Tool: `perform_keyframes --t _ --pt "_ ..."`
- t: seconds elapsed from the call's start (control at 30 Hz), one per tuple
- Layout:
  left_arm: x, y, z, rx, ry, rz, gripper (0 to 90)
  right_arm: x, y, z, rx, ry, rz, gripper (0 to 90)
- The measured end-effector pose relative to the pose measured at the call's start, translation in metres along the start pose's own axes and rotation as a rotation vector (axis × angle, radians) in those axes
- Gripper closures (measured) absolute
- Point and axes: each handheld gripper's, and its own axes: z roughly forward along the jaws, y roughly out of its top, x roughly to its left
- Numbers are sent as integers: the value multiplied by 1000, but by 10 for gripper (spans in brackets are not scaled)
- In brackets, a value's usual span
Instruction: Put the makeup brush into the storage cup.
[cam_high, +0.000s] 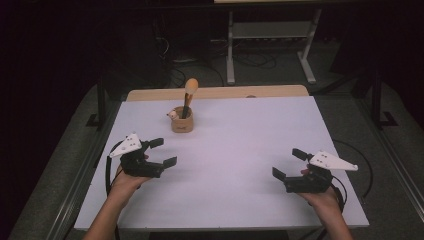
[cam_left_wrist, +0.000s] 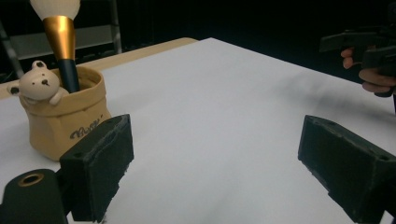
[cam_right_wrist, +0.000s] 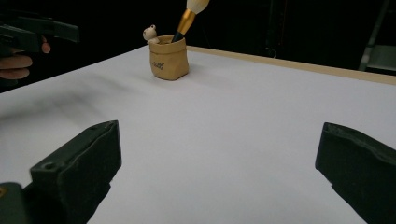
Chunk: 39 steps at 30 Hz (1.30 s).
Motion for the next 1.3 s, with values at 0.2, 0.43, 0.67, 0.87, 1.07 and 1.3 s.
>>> perform_keyframes --t 0.2,0.43,0.67,0.87,1.07,1.3 --pt "-4 -7 -10 -8 4 -12 99 1 0 1 1 2 3 0" --pt "-8 -18 -20 -19 9 -20 100 2 0 1 1 -3 -1 0" --pt "-11 -26 -31 -32 15 -22 100 2 -1 3 8 -1 -7 0" --pt "-10 -33 -41 -40 28 -36 100 2 -2 3 9 -2 -4 0" --pt "-10 -41 -47 -47 24 -66 101 3 -4 3 19 -2 -4 0" --pt "-11 -48 -51 -30 19 -67 101 4 -7 4 33 1 -3 0"
